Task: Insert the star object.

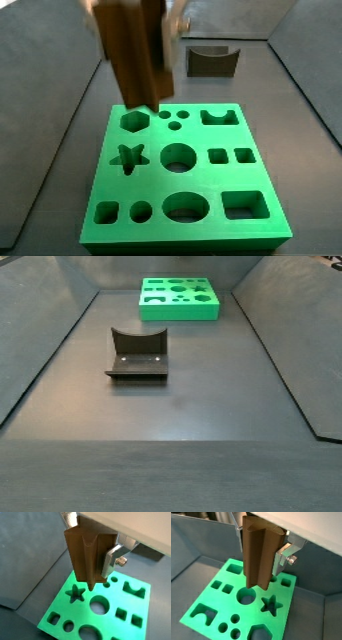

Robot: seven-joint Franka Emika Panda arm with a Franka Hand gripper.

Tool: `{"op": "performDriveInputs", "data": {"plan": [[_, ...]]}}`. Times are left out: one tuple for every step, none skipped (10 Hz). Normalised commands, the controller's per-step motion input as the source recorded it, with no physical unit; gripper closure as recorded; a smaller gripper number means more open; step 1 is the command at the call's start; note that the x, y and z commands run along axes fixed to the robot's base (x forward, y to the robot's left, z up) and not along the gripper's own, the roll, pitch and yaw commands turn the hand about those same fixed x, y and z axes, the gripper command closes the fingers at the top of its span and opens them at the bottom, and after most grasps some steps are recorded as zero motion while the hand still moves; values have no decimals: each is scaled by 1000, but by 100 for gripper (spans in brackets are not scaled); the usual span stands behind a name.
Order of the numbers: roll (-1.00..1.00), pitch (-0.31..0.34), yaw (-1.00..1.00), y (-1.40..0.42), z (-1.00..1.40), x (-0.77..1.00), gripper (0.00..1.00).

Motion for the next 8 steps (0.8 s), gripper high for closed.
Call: {"op": "performDriveInputs", "data": {"plan": [[-66, 124, -334, 0, -817, 0, 100], [-123, 160, -220, 20, -691, 26, 100], [-156, 167, -226, 54, -634, 0, 100], [-170, 149, -257, 151, -654, 0, 100], [-174, 0, -266, 174, -831, -154, 100], [-127, -130, -226, 49, -826, -260, 100], [0, -109, -234, -77, -669, -174, 100], [113, -81, -334, -214, -483, -146, 100]]}}
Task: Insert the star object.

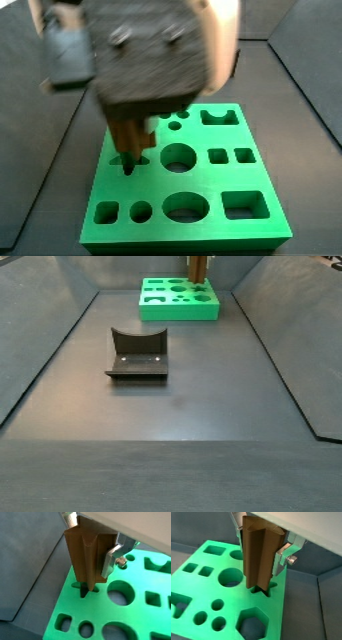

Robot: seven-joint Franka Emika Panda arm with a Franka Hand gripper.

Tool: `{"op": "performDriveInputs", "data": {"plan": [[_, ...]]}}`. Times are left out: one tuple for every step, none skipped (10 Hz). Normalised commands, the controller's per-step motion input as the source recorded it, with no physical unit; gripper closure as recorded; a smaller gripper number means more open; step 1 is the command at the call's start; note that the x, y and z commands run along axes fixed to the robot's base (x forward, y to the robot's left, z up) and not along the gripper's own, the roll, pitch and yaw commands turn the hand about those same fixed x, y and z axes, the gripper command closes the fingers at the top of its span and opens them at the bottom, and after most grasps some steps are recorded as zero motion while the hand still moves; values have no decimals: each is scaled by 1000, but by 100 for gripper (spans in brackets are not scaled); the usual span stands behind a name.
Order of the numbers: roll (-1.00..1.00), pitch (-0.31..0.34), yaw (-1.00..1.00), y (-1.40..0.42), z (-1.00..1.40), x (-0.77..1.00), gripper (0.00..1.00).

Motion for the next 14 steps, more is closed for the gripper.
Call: {"op": "performDriveInputs", "data": {"plan": [[83, -56, -489, -149, -354, -160, 100], [51, -23, -557, -120, -234, -86, 100], [37, -13, -437, -57, -263, 0, 100], [144, 0, -237, 0, -326, 49, 100], [136, 0, -94, 0, -414, 0, 100], [124, -60, 0, 0, -600, 0, 100], [156, -51, 3, 0, -734, 174, 100], [137, -97, 26, 0, -863, 106, 100], [64, -130, 83, 0, -969, 0, 100], [59, -124, 77, 0, -1000, 0, 100], [66, -84, 40, -11, -1000, 0, 100], [63, -27, 0, -137, -1000, 0, 100], [37, -17, 0, -234, -1000, -14, 100], [37, -27, -74, -360, -1000, -37, 100]]}}
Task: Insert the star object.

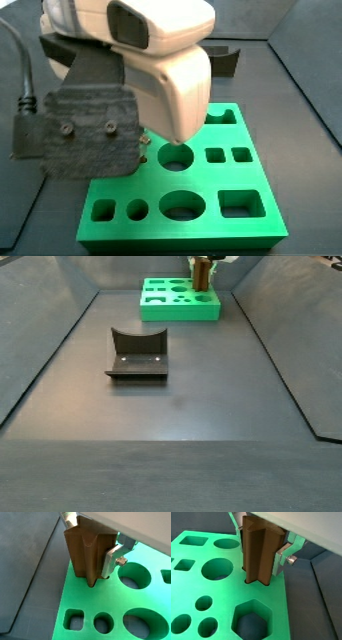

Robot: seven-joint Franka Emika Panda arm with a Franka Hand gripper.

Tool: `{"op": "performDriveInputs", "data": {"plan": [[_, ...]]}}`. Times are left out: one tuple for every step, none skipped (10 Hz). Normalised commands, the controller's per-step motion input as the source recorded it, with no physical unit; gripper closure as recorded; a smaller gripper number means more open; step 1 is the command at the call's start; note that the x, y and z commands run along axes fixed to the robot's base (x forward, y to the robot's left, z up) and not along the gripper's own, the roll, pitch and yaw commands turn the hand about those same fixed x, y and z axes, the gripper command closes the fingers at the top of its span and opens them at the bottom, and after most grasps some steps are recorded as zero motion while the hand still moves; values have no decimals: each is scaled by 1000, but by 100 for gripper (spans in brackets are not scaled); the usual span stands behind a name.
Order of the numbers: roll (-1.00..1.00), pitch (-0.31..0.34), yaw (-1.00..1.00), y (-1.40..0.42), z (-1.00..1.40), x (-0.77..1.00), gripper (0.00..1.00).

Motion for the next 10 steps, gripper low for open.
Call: {"op": "performDriveInputs", "data": {"plan": [[31, -34, -217, -494, -1000, -17, 100], [33, -39, -217, -486, -1000, -14, 100], [50, -40, -109, -357, -1000, 0, 100], [71, -44, -114, -317, -1000, 0, 100], [123, -24, -206, -129, -1000, 49, 100], [113, 0, -194, 237, -1000, 231, 100], [64, 0, -189, 403, -1000, 234, 100], [44, 0, -214, 609, -1000, 197, 100], [34, 0, -171, 629, -1000, 163, 100], [-24, -43, -109, 277, -1000, 23, 100]]}}
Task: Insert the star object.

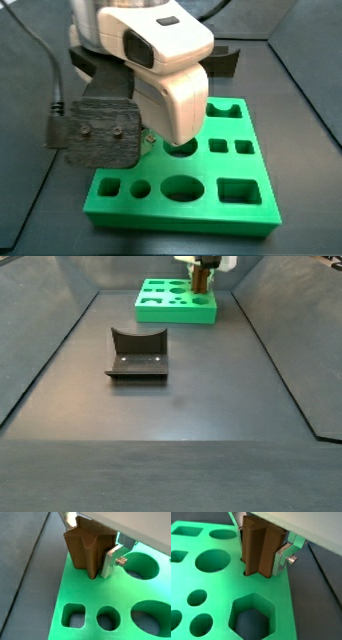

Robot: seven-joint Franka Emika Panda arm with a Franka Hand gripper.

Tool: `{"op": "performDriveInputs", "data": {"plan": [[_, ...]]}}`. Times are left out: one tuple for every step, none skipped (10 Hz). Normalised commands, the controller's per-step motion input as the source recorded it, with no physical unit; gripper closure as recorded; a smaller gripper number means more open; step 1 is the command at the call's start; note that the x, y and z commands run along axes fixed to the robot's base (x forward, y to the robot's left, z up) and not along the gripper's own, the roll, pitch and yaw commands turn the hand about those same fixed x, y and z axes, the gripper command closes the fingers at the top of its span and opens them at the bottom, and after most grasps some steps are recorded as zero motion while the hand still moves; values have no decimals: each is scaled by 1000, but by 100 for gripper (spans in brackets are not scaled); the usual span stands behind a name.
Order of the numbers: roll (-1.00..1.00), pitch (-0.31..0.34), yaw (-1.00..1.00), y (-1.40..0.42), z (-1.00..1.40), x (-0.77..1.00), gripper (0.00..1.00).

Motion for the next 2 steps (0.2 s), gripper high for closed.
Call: {"op": "performDriveInputs", "data": {"plan": [[-180, -27, -31, 77, -229, 23, 100], [-41, 0, 0, 0, -97, 0, 100]]}}
